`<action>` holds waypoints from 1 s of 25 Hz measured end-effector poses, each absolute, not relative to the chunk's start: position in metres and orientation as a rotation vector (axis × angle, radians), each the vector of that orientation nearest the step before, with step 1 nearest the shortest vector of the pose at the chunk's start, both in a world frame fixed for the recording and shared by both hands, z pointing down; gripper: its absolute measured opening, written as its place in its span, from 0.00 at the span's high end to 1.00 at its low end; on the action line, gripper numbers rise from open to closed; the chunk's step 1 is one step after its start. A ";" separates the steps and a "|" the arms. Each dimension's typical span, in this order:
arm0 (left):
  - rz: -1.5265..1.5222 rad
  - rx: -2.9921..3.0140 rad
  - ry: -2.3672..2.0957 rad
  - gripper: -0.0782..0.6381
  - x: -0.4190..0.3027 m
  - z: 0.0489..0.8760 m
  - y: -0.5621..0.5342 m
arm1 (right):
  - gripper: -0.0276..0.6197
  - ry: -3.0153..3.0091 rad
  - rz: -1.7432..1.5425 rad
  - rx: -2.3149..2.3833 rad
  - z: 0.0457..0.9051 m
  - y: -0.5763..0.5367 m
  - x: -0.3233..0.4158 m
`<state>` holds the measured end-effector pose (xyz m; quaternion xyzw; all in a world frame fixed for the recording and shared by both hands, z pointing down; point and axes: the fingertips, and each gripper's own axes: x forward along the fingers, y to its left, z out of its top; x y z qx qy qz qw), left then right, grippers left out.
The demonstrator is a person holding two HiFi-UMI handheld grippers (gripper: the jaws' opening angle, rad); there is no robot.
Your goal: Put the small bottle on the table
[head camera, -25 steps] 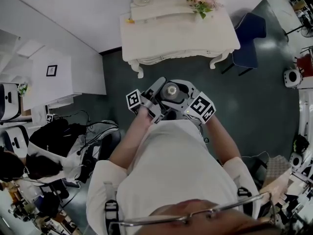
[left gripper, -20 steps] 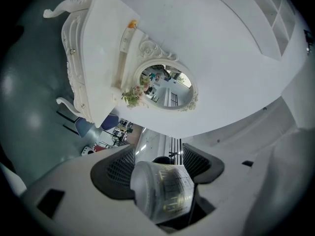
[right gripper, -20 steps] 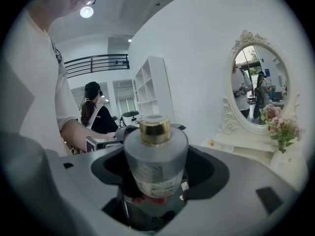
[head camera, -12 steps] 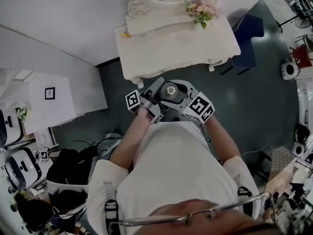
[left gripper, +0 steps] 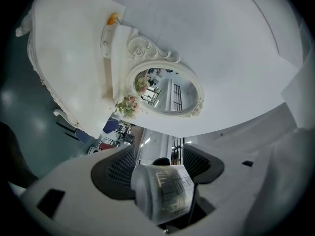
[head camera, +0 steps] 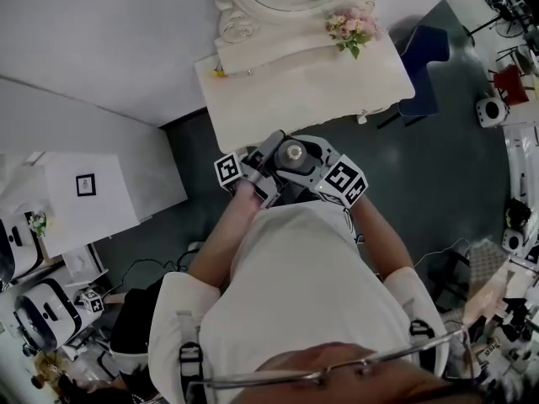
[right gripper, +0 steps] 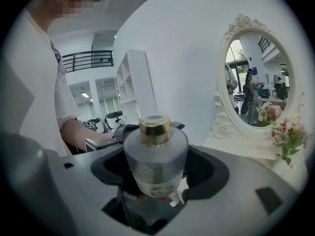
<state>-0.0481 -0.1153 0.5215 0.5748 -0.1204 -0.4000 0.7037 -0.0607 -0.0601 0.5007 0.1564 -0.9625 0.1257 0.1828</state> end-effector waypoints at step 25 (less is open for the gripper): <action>-0.982 1.191 -0.554 0.48 -0.073 0.564 -0.255 | 0.43 -2.644 0.308 0.143 0.548 -0.220 -0.062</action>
